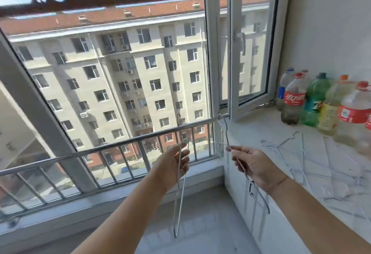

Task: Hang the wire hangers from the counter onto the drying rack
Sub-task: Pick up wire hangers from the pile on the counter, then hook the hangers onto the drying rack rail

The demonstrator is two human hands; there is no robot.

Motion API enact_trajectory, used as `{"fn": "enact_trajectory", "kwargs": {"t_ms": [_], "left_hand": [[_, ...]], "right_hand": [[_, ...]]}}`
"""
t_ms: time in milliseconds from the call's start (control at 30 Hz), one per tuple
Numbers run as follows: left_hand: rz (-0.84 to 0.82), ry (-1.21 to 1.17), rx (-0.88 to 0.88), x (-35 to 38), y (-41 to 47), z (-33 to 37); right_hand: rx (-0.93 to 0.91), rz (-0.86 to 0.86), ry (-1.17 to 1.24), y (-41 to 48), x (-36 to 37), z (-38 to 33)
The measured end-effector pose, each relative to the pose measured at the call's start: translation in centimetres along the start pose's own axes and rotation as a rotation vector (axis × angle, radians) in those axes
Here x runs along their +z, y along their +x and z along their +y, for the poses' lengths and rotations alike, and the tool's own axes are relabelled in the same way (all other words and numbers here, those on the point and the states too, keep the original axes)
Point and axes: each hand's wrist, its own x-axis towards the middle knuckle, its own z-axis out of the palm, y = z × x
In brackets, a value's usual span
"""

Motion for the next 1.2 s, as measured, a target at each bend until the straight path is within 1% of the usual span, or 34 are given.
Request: {"fn": "enact_trajectory", "kwargs": {"t_ms": [100, 300, 467, 567, 733, 833, 1033, 1200], "left_hand": [[0.072, -0.007, 0.075, -3.0, -4.4, 1.4], [0.181, -0.036, 0.218, -9.1, -13.2, 4.8], [0.232, -0.046, 0.335, -13.5, -19.8, 8.6], [0.255, -0.058, 0.404, -16.0, -22.6, 11.5], [0.294, -0.015, 0.529, -21.1, -26.7, 17.3], [0.294, -0.008, 0.599, -24.6, -29.1, 21.0], [0.334, 0.009, 0.624, -32.8, -32.7, 28.3], [0.366, 0.017, 0.657, -39.2, -35.4, 33.5]], "right_hand": [[0.011, -0.149, 0.068, -0.9, 5.1, -1.1], [0.040, -0.430, 0.125, -3.4, 16.3, -3.0], [0.071, -0.581, 0.160, -5.4, 25.8, -4.3], [0.055, -0.661, 0.157, -6.7, 31.0, -5.3], [-0.012, -0.741, 0.136, -8.6, 39.6, -7.0], [-0.050, -0.749, 0.126, -9.2, 45.0, -7.5], [-0.111, -0.766, 0.103, -10.0, 55.7, -7.8], [-0.123, -0.774, 0.118, -10.9, 64.2, -7.7]]}}
